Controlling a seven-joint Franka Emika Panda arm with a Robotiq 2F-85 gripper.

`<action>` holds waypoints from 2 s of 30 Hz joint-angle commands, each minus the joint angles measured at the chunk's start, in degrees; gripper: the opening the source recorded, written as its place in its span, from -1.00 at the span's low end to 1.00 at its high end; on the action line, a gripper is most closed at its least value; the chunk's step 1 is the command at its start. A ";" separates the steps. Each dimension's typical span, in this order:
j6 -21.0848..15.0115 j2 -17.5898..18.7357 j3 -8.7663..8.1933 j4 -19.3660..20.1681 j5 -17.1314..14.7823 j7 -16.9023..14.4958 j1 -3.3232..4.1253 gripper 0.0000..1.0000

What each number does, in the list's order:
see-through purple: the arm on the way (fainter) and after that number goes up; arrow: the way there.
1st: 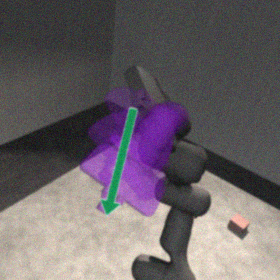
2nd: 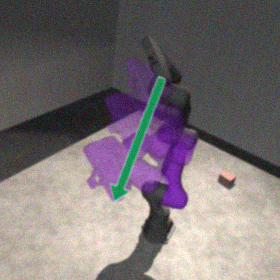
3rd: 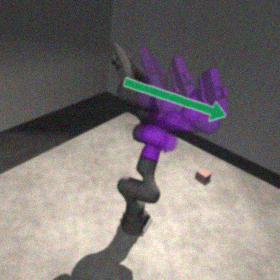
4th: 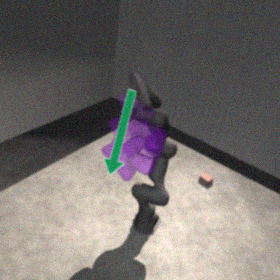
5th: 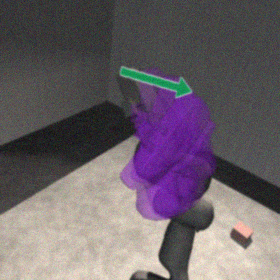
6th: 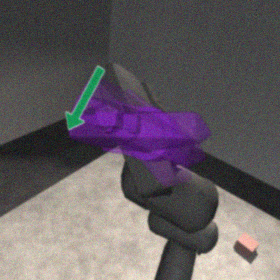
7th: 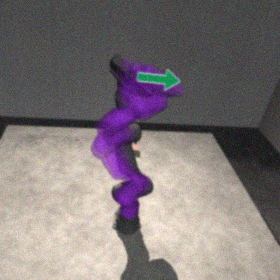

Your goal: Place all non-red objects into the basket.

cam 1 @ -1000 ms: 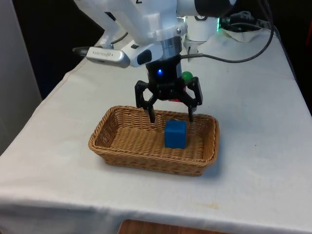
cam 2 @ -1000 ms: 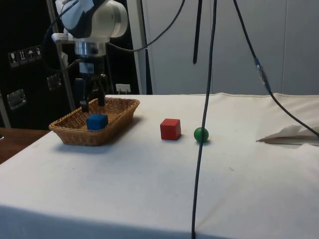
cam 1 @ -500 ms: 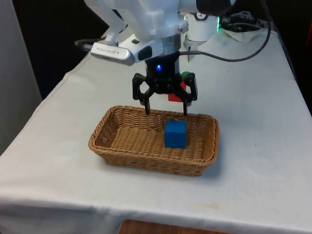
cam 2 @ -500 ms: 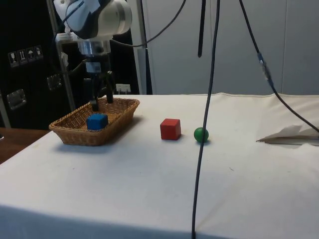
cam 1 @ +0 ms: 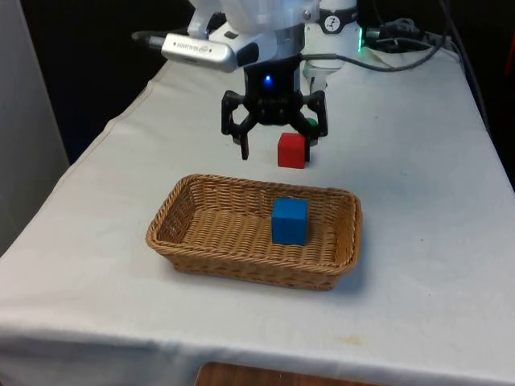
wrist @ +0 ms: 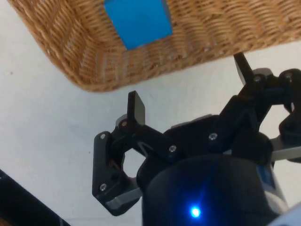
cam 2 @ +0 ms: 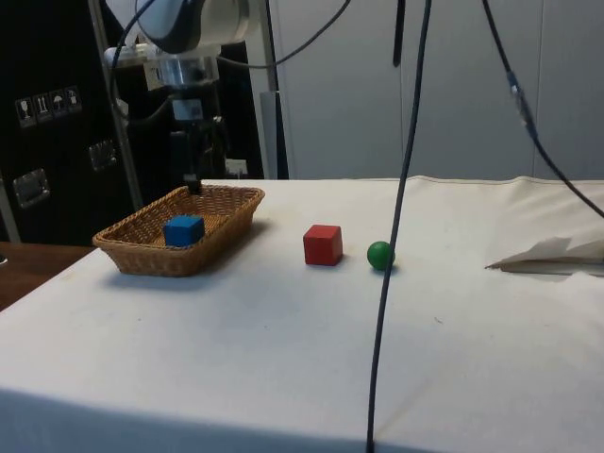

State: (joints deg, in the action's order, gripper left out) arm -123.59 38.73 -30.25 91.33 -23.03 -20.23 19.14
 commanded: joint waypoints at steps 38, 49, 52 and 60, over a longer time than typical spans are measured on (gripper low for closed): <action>-1.49 -21.83 0.11 20.80 10.94 -0.34 1.95 1.00; -3.90 -26.70 0.97 26.07 13.06 0.69 1.83 1.00; -3.72 -27.22 1.43 26.70 12.55 0.17 1.43 1.00; -7.16 -30.83 2.35 31.40 14.84 2.75 1.78 1.00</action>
State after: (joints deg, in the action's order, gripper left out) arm -129.77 8.48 -27.73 122.04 -9.22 -18.45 20.57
